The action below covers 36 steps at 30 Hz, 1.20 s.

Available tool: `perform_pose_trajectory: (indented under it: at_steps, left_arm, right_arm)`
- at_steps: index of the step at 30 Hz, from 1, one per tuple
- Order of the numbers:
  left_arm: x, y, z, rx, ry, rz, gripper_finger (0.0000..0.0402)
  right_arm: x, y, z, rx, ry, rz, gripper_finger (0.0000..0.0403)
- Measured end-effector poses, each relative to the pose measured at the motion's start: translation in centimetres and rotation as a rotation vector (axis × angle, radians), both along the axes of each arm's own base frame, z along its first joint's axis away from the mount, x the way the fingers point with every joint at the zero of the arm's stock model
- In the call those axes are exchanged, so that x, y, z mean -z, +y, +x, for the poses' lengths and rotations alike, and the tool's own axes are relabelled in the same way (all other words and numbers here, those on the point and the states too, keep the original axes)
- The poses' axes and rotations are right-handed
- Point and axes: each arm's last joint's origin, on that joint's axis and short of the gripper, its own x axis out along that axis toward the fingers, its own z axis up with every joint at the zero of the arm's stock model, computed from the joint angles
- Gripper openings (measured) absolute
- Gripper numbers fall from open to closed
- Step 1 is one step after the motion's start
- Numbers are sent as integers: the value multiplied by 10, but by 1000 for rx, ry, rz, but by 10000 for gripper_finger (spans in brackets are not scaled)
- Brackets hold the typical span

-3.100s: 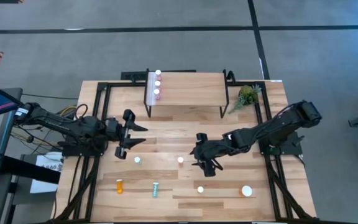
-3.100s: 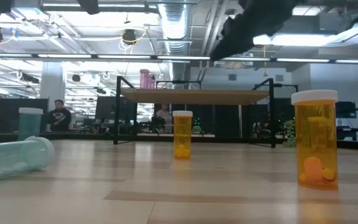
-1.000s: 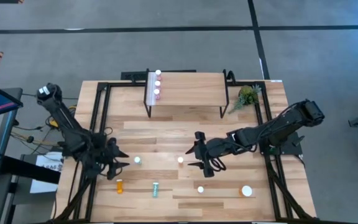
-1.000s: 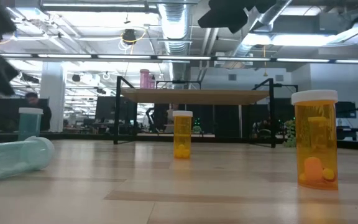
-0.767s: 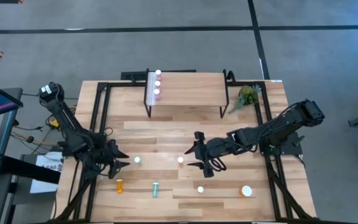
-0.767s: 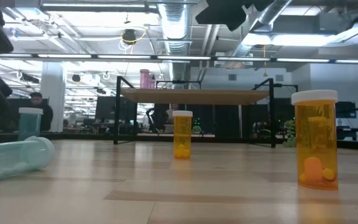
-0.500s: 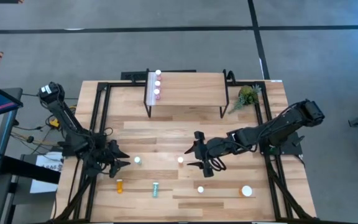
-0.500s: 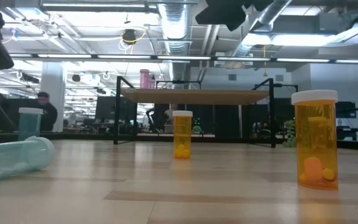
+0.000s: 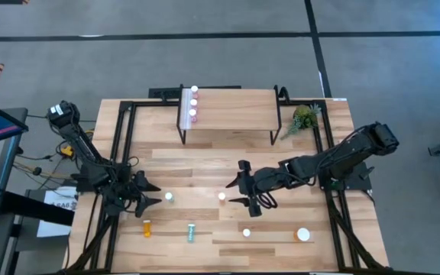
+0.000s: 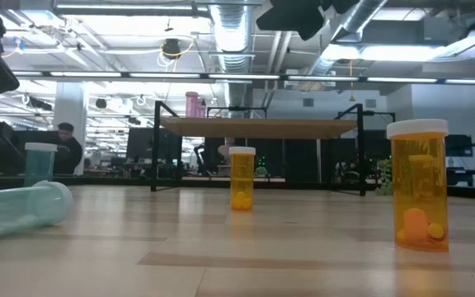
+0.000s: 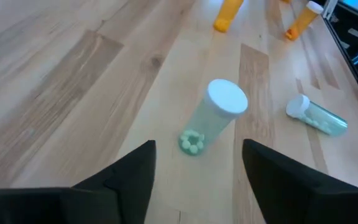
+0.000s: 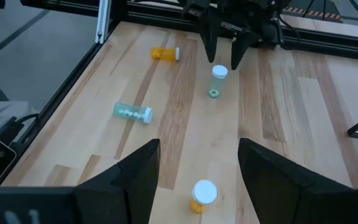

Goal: Pick and place medicine bottles onto shelf by color
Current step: Put the top green pill bottle on the shelf

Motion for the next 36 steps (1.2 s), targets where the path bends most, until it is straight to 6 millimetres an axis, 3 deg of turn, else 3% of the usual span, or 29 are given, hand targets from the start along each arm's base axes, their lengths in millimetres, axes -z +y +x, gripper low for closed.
perform_pose_trajectory:
  at_steps: [6,15,36]
  left_arm:
    - [2,-3,1,32,5,24,266]
    - [0,-11,19,87,106,161,257]
    - [21,-15,48,41,145,192,256]
  right_arm:
    - [0,0,0,0,-2,0,240]
    - [-2,0,1,-9,-26,-10,240]
    - [-2,0,1,-16,-27,-22,240]
